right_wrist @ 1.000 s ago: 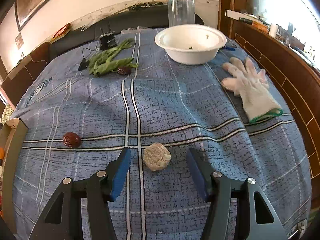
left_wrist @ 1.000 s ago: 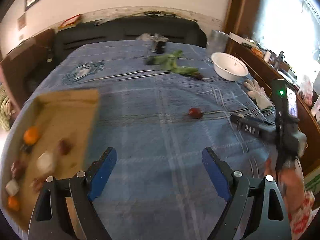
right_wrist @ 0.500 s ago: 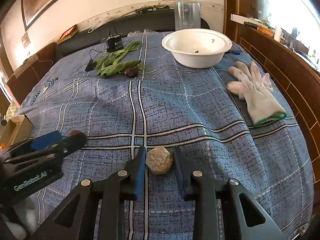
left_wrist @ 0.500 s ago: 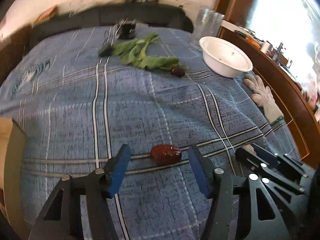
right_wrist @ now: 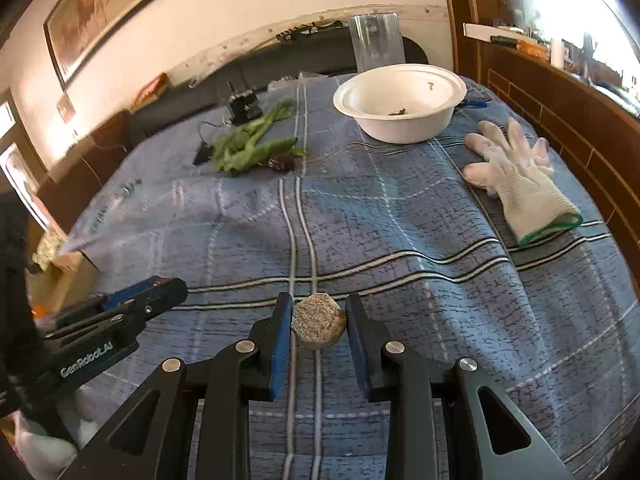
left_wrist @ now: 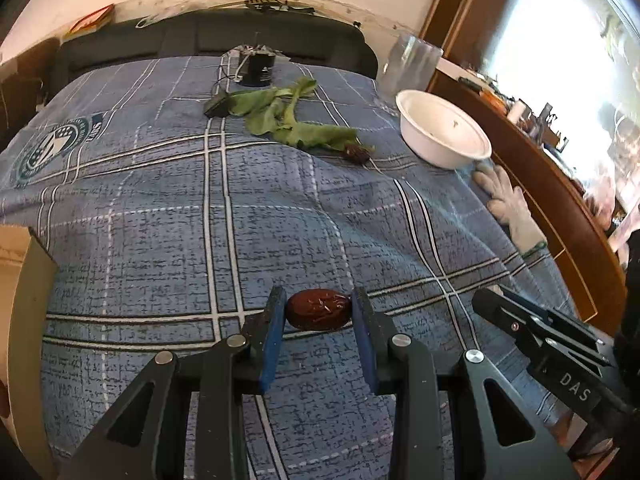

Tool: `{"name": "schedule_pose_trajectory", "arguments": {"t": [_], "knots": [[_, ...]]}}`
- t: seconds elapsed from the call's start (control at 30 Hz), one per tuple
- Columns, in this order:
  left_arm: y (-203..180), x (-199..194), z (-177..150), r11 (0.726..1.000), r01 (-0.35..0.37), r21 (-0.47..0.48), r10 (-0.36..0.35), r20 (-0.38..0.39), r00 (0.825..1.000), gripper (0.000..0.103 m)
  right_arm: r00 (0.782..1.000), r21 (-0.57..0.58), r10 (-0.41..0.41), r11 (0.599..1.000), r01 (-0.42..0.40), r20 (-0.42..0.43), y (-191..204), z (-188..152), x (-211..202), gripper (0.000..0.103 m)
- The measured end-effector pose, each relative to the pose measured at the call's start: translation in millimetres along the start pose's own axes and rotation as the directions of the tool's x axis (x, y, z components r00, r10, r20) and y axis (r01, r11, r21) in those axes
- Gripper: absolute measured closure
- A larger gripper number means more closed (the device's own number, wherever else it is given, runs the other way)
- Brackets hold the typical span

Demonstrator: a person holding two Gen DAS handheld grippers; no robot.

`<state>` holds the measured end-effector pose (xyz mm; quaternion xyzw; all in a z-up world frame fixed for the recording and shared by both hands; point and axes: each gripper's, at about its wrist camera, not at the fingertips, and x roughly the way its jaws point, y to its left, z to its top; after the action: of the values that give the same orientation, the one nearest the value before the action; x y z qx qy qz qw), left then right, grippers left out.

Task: Organize fruits
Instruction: 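Grasp a red date with the left tool while the right tool grasps the white rice cake, then carry the red date and rice cake into the box and open both tools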

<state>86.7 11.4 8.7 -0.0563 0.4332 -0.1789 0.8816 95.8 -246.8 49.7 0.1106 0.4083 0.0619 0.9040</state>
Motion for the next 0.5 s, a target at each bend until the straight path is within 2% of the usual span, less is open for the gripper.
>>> {"name": "schedule_pose_trajectory", "arguments": {"t": [0.2,0.37,0.5], "knots": [[-1,-12,-1,1.000,0.008,-0.014,-0.007,0.023,1.000,0.072,0.992,0.048,0.122,0.991,-0.121,-0.018,0,0,1,0.074],[14,-59,-9,0.997,0.027,-0.077,-0.021,0.085,0.996,0.072,0.994,0.024,0.105,0.994,-0.105,0.008,4,-1,-5,0.074],[53,-107,-24,0.991,-0.046,-0.122,0.057,0.089,0.994,0.071,0.996,-0.010,0.086,0.996,-0.086,-0.008,16,-6,-1,0.074]]}}
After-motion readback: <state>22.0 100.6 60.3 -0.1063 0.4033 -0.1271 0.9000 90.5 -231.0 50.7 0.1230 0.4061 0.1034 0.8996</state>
